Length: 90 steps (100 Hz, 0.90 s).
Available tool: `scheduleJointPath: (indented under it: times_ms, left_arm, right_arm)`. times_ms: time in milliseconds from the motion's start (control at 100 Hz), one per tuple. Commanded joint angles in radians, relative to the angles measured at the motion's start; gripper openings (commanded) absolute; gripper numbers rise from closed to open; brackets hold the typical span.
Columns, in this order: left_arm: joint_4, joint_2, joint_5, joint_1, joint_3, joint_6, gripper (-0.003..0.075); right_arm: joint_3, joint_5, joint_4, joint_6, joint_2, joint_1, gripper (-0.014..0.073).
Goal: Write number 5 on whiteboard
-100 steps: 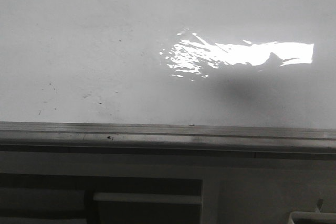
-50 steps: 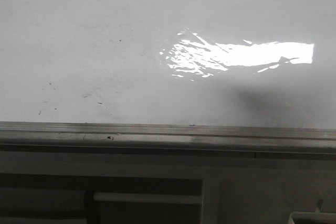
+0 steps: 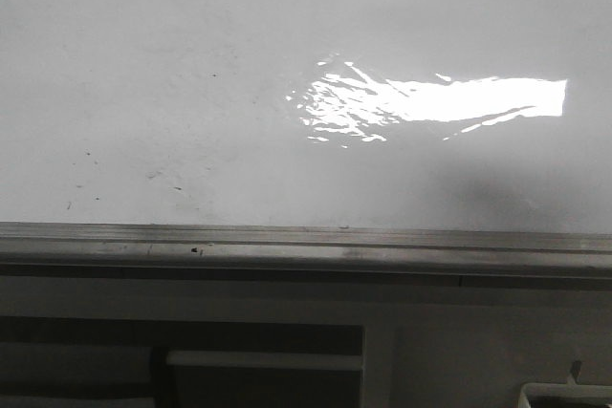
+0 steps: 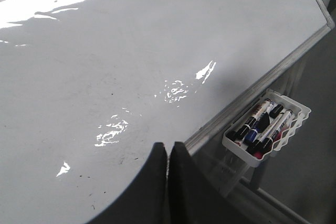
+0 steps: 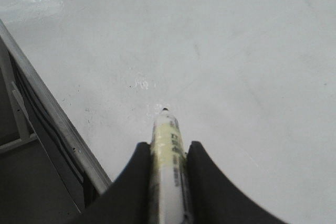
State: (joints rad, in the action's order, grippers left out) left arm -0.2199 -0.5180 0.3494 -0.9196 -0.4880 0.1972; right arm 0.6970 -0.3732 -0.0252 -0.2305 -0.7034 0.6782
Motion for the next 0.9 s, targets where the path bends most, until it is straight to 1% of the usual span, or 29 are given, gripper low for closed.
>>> scheduleJointPath:
  times_ms: [0, 80, 130, 320, 540, 720, 810, 890]
  left_arm:
    - [0.005, -0.002, -0.083, 0.002, -0.028, 0.01, -0.002]
    - [0.005, -0.002, -0.083, 0.002, -0.028, 0.01, -0.002]
    - [0.005, -0.002, -0.083, 0.002, -0.028, 0.01, -0.002]
    - [0.005, -0.002, -0.083, 0.002, -0.028, 0.01, -0.002]
    - [0.005, -0.002, -0.083, 0.002, -0.028, 0.01, -0.002]
    - [0.005, -0.002, -0.083, 0.002, -0.028, 0.01, -0.002]
    - [0.002, -0.002, -0.083, 0.002, -0.028, 0.01, -0.002]
    - [0.002, -0.002, -0.083, 0.002, -0.028, 0.01, -0.002]
  right_arm:
    - [-0.027, 0.163, 0.008, -0.003, 0.001, -0.004, -0.0042]
    - [-0.069, 0.238, 0.009, -0.003, 0.001, -0.004, -0.0042]
    - [-0.077, 0.256, 0.009, -0.003, -0.002, -0.004, -0.0042]
    - [-0.077, 0.266, 0.009, -0.003, 0.005, -0.004, -0.0042]
    - [-0.079, 0.268, 0.009, -0.003, -0.028, -0.004, -0.0042]
    - [-0.079, 0.336, 0.016, -0.003, -0.062, -0.004, -0.0043]
    - [-0.079, 0.373, 0.044, -0.003, -0.077, -0.004, -0.0044]
    - [-0.079, 0.373, 0.09, -0.003, -0.081, -0.004, -0.0044]
